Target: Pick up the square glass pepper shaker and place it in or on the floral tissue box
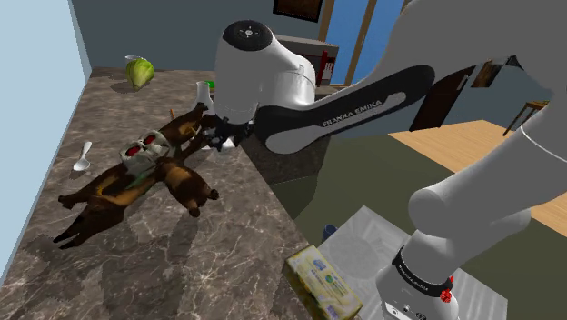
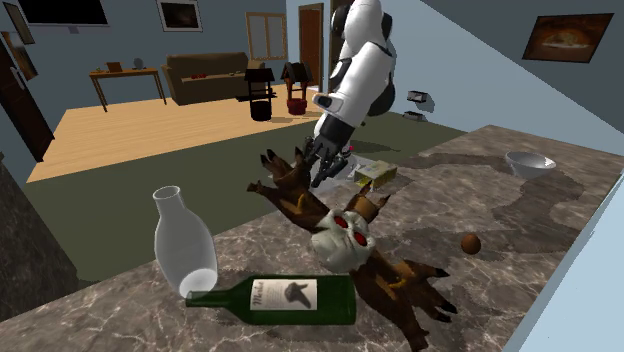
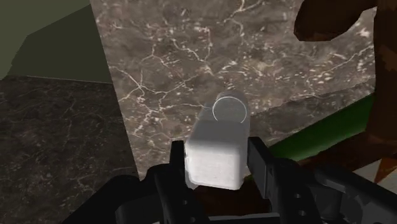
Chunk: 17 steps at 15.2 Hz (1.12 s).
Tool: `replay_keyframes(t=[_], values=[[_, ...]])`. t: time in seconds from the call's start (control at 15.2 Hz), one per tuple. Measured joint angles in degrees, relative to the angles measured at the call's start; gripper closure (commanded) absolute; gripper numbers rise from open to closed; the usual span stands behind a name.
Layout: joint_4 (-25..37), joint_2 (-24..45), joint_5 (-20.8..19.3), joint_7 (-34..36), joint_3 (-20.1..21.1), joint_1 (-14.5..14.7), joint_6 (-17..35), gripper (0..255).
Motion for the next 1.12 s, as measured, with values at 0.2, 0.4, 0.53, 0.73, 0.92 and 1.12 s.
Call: replay_keyframes(t=[0.2, 0.4, 0.53, 0.73, 0.92, 1.12], values=[[-4.5, -6.6, 7.0, -3.5, -5.9, 7.1, 0.7, 255], [-9.7, -12.8, 12.6, -5.6, -10.8, 14.2, 0.8, 255], [-13.1, -16.9, 15.9, -6.5, -13.4, 19.2, 0.1, 255], [-18.0, -22.5, 19.9, -6.3, -15.7, 25.7, -1.2, 255], [-22.5, -28.8, 23.6, -6.6, -18.5, 33.0, -4.1, 255], [-26.1, -34.3, 26.6, -5.7, -19.7, 39.2, -7.2, 255]])
